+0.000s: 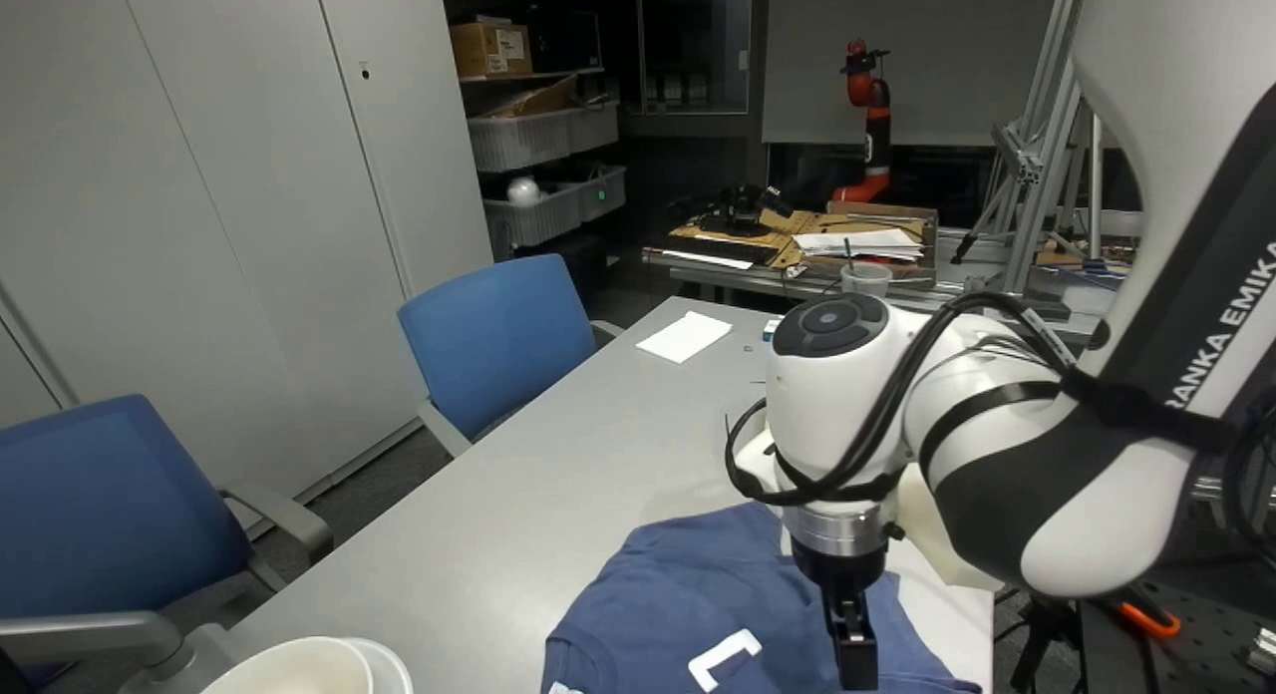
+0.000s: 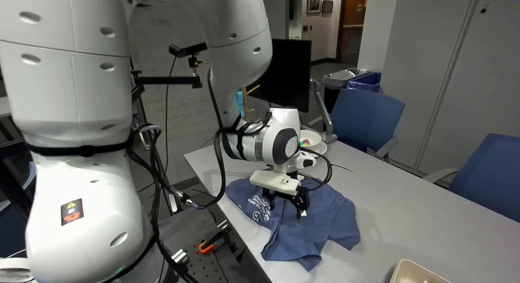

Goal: Fold the T-shirt

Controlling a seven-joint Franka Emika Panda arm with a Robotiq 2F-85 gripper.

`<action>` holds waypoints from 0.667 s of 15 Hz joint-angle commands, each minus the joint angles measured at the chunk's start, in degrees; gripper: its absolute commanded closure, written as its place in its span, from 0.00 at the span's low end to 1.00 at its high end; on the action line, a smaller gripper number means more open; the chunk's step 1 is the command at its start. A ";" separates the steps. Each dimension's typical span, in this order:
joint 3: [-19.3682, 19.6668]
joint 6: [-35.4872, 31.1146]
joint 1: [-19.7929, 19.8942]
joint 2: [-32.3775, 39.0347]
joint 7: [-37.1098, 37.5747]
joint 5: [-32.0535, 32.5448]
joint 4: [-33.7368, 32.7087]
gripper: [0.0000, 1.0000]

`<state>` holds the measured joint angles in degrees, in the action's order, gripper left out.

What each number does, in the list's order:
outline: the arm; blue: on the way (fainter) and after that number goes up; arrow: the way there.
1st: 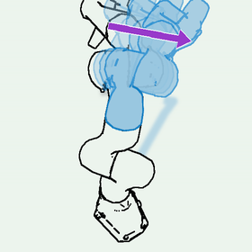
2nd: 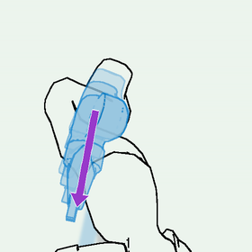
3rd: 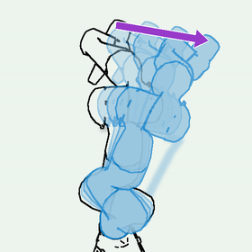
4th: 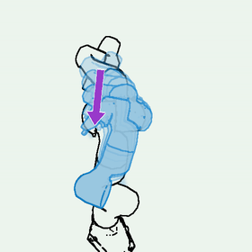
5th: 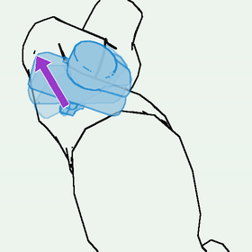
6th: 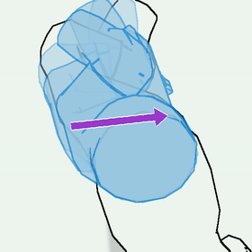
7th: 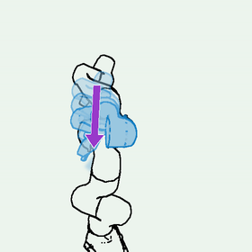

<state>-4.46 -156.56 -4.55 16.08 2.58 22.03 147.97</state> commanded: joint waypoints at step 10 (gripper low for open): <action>0.13 -1.12 -4.83 13.71 -1.97 -3.44 -14.11 0.00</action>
<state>-4.58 -156.77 -8.34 25.53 2.36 20.77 136.81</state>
